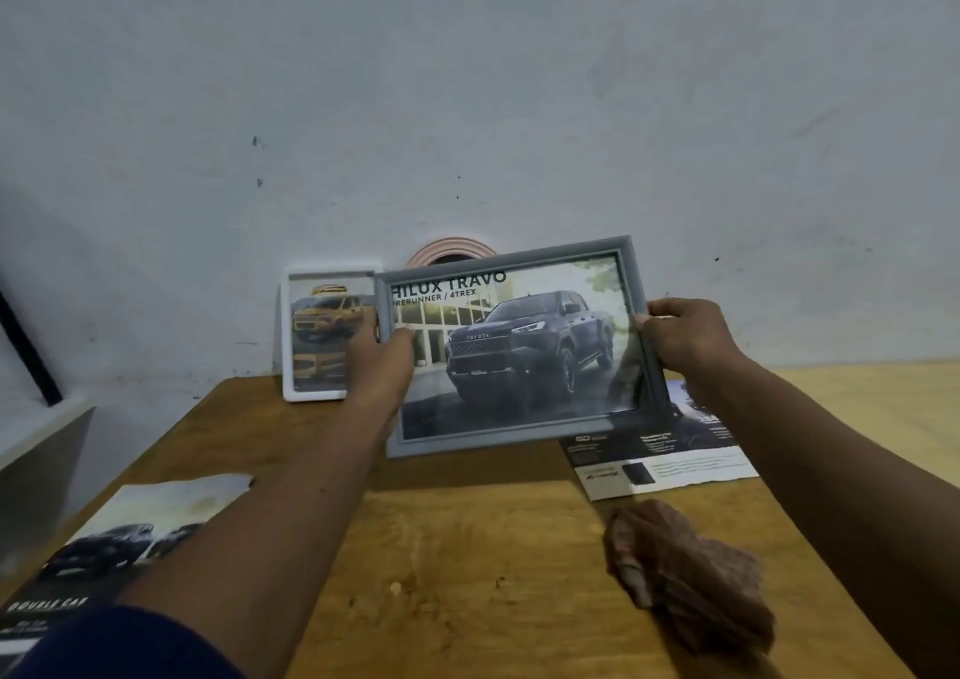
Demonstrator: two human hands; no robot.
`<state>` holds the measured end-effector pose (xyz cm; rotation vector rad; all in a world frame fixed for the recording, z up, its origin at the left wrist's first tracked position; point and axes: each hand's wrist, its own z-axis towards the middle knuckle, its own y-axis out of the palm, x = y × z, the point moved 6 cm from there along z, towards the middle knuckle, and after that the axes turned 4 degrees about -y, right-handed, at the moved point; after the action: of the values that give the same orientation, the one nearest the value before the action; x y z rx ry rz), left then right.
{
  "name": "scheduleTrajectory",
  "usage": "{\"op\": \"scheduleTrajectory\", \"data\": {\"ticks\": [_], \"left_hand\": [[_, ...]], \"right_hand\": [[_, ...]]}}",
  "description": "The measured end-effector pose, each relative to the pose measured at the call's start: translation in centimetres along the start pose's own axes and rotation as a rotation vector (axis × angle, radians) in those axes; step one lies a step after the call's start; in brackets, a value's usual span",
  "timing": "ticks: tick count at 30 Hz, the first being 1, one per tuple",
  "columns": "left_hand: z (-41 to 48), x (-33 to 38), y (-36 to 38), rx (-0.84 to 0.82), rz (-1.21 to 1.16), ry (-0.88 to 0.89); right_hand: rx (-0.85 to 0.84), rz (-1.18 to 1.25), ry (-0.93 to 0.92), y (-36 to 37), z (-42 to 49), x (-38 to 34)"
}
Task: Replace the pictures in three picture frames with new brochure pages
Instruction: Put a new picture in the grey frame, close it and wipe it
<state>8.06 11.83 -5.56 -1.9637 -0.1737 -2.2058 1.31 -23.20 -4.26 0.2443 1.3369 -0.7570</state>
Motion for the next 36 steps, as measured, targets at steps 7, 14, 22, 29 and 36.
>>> {"op": "scheduleTrajectory", "data": {"ticks": [7, 14, 22, 29, 36], "left_hand": [[0.6, 1.1, 12.0, -0.135, 0.171, 0.067], [3.0, 0.3, 21.2, -0.288, 0.303, 0.088], [5.6, -1.3, 25.0, -0.333, 0.436, 0.154], [5.0, -3.5, 25.6, -0.363, 0.604, 0.265], [4.3, -4.2, 25.8, -0.352, 0.721, 0.360]], "right_hand": [[0.127, -0.140, -0.045, -5.0, 5.0, 3.2], [0.112, -0.219, -0.058, -7.2, 10.8, 6.3], [0.089, -0.279, -0.059, -6.1, 14.4, 9.3], [0.049, -0.295, -0.065, -4.4, 14.7, 10.8], [0.052, -0.284, -0.081, -3.4, 15.2, 10.7]]}}
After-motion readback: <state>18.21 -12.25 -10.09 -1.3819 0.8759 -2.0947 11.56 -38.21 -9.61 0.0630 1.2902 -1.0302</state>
